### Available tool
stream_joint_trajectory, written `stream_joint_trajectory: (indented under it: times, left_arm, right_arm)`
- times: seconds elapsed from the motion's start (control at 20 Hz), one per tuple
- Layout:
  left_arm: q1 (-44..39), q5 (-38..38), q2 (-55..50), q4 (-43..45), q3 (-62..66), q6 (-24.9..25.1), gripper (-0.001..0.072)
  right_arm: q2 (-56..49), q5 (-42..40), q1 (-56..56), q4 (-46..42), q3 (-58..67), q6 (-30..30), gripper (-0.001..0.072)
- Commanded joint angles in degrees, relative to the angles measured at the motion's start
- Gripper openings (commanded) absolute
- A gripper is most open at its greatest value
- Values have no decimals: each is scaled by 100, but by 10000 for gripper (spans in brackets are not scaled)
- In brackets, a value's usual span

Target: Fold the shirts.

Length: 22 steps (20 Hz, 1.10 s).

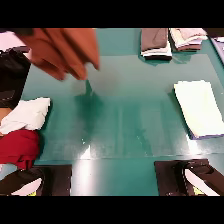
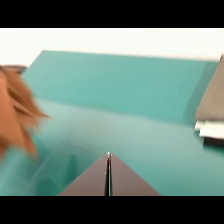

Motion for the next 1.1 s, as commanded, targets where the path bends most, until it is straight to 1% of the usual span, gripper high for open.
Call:
stream_joint_trajectory:
  times: [0.0,0.1,0.15,0.2,0.25,0.3,0.4,0.5,0.55,0.6,0.7,0.8,0.9,1.0,1.05]
  left_arm:
    - [-1478,-614,-380,11,149,120,19]
    - [-2194,-568,-1062,-205,149,144,23]
    - [-2487,-398,-1425,-520,149,214,25]
    - [-2691,-197,-1740,-896,149,479,155]
    - [-2782,-33,-1956,-1064,151,562,462]
    - [-2756,17,-2079,-1014,151,358,537]
    - [-2341,-330,-2052,-780,151,-7,537]
    - [-1486,-901,-2009,-730,149,-411,538]
    - [-1021,-1095,-2011,-756,103,-625,538]
    - [-586,-1119,-2009,-802,-37,-739,538]
    - [234,-887,-2011,-1191,-601,-813,538]
    - [798,-409,-2017,-1856,-1405,-809,538]
    - [1023,98,-2031,-2369,-2323,-802,538]
    - [1003,343,-2164,-2594,-3062,-649,538]
    - [990,461,-2253,-2863,-3359,-522,538]
  right_arm:
    - [-2,28,-4,-2,422,-13,19]
    - [-2,136,-2,-2,522,-13,19]
    - [-2,216,-4,-2,560,-13,19]
    - [7,240,0,7,557,-13,19]
    - [9,271,2,9,557,-13,19]
    - [11,339,2,9,557,-13,19]
    - [11,520,2,7,557,-13,19]
    - [9,597,2,7,557,-13,19]
    - [9,603,2,9,557,-13,19]
    - [9,605,2,9,557,-13,19]
    - [7,610,2,9,555,-13,19]
    - [4,623,2,7,555,-13,19]
    - [-4,629,2,9,555,-13,19]
    - [-4,627,2,9,555,-13,20]
    - [-4,629,2,7,555,-13,19]
